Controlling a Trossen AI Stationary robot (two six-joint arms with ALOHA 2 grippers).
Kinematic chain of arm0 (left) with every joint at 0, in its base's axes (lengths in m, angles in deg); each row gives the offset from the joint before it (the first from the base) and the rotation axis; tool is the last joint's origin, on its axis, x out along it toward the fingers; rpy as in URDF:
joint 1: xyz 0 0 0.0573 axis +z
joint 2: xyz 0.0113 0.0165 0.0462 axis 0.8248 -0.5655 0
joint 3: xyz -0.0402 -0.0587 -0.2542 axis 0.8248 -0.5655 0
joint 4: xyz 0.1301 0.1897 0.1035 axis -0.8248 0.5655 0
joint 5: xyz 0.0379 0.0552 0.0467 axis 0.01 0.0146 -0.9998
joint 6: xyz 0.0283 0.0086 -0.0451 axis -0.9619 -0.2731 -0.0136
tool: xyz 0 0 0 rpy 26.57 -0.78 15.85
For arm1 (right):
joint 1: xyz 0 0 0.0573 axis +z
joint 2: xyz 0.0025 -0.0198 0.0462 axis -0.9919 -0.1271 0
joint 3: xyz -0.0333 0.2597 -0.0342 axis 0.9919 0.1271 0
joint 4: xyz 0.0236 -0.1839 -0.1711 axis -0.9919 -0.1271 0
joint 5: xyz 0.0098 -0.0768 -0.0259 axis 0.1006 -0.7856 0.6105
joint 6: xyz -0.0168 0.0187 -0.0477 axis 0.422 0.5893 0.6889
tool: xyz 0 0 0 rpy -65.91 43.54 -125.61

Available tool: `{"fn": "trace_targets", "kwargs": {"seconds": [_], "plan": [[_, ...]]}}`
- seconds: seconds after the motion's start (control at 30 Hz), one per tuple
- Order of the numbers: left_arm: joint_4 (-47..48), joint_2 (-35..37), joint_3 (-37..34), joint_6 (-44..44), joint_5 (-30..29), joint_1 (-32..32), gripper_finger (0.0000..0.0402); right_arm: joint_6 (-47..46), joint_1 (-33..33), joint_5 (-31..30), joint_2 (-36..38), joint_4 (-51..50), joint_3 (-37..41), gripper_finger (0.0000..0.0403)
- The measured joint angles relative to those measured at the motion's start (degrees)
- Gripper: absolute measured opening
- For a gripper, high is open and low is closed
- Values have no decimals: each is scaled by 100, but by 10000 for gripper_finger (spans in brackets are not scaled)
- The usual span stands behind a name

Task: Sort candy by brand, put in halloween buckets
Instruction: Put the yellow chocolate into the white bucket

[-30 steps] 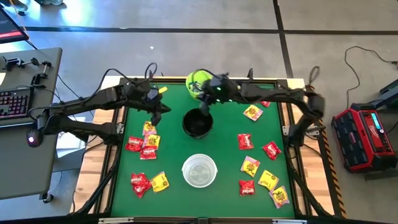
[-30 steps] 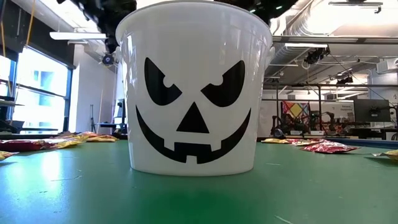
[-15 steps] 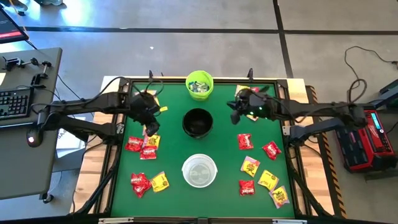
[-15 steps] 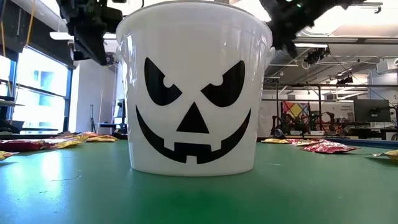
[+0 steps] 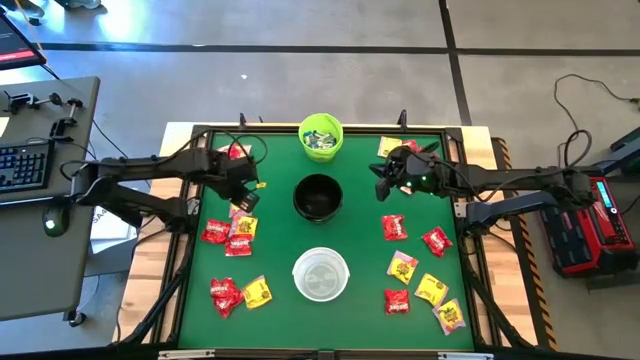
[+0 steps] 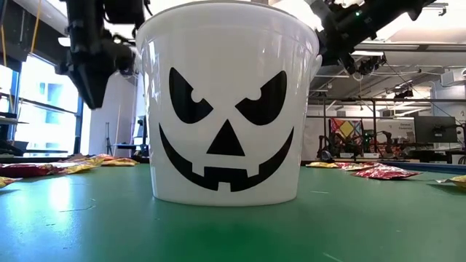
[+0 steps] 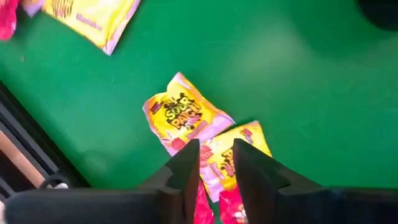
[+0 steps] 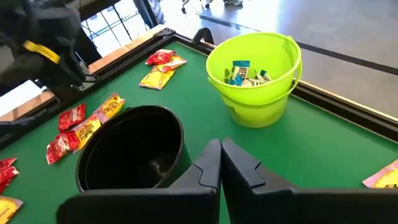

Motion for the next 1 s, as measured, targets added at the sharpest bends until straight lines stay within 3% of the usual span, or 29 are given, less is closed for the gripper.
{"fn": "trace_targets", "kwargs": {"seconds": [0.47, 0.83, 1.0], "plan": [[-1621, -252, -1152, 264, 38, 740, 197, 77, 0, 37, -7, 55, 0, 0], [-2399, -252, -1825, 167, 454, 1006, 197, 75, 0, 37, -7, 55, 0, 0], [-2496, -252, -2014, 209, 426, 1006, 173, 81, 0, 37, -7, 55, -2, 0]]}}
